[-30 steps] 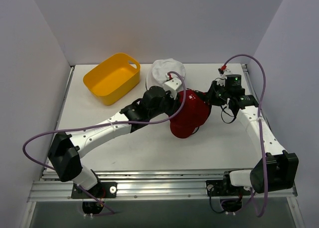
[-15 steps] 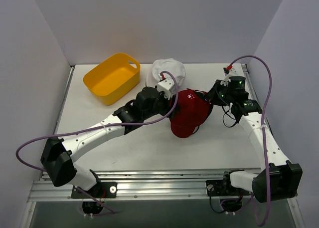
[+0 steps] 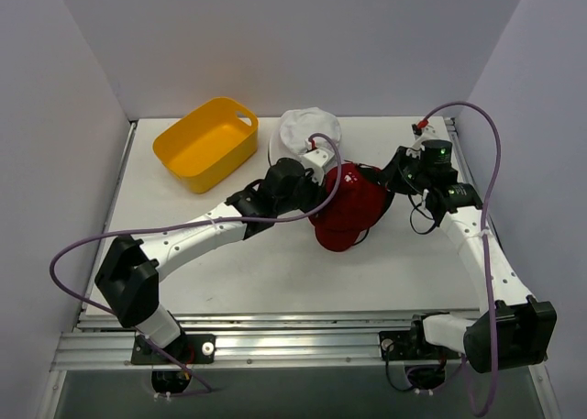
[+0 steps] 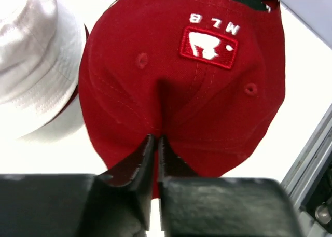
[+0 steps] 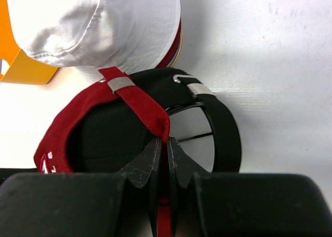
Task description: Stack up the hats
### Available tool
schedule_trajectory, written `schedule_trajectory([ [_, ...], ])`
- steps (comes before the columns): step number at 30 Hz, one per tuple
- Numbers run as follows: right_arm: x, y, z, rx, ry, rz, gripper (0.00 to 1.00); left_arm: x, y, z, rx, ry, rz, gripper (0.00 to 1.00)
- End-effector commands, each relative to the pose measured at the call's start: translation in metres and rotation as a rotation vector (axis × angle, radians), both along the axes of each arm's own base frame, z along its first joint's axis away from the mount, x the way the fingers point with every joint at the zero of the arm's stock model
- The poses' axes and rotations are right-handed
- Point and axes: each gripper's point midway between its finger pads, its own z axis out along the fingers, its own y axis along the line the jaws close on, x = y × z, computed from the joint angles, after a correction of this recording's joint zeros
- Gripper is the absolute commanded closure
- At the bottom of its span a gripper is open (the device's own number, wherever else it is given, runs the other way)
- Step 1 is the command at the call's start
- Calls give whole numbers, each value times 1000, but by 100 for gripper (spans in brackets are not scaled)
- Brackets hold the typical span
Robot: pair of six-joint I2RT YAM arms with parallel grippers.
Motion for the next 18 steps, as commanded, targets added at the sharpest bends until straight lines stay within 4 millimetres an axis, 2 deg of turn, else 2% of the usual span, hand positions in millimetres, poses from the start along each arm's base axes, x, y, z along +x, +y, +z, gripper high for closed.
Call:
schedule_trajectory([
  [1, 1, -2, 18, -4, -73, -3, 100, 11, -6, 22, -31, -40, 3, 97],
  [8, 1, 0, 28, 1, -108, 8, 100, 15, 7, 40, -4, -89, 42, 98],
  [15, 1, -3, 27, -6, -113, -8, 100, 15, 9, 57, 24, -134, 21, 97],
  [18, 0, -5, 28, -1, -119, -20, 100, 15, 8, 57, 40, -146, 3, 98],
])
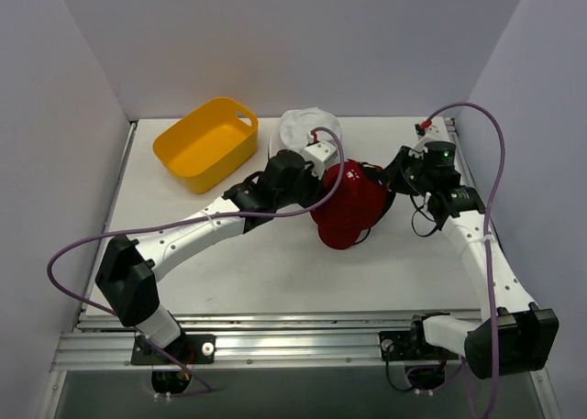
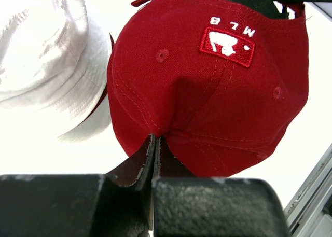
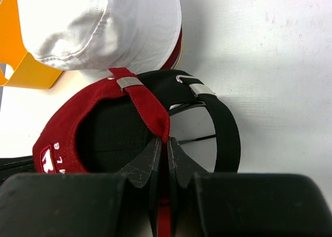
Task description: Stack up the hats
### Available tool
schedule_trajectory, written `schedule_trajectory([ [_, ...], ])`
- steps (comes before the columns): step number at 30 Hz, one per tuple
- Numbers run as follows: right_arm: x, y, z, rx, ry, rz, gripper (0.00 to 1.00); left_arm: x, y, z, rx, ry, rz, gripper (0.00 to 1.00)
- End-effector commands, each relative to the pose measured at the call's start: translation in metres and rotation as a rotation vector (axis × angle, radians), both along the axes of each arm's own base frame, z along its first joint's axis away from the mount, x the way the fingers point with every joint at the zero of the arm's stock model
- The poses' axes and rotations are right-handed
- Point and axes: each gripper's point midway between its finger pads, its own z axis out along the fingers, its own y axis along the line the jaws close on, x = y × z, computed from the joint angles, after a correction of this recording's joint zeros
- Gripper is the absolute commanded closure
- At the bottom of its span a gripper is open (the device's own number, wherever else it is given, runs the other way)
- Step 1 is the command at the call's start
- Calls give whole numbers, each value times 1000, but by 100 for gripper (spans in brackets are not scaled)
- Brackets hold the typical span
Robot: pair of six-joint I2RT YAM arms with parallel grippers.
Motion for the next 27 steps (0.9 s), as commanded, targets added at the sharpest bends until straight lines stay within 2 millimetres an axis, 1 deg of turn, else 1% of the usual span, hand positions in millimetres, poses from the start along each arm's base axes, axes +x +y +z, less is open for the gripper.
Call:
schedule_trajectory([
  [1, 2, -4, 19, 2, -85, -20, 100, 2, -2, 41, -31, -90, -26, 98],
  [4, 1, -5, 22, 6, -94, -31, 100, 4, -2, 43, -20, -110, -35, 98],
  [8, -3, -6, 21, 10, -97, -41, 100, 6, 0, 49, -5, -140, -35, 98],
  [11, -7, -8, 23, 14, -107, -53, 100, 7, -2, 50, 3, -147, -42, 98],
  [15, -9, -9, 19, 16, -108, -55, 99, 9, -4, 50, 25, -181, -61, 98],
  [21, -12, -10, 14, 14, -102, -60, 99, 9, -11, 52, 30, -210, -86, 98],
  [23, -14, -10, 11, 14, -97, -62, 99, 10, -13, 47, 38, -199, -92, 98],
  [24, -15, -11, 10, 13, -92, -67, 99, 10, -14, 48, 36, -197, -94, 98],
  [25, -16, -11, 9, 11, -93, -66, 99, 10, -15, 43, 45, -186, -97, 98],
  [27, -16, -15, 5, -2, -87, -88, 98, 12, -17, 38, 50, -183, -98, 98],
])
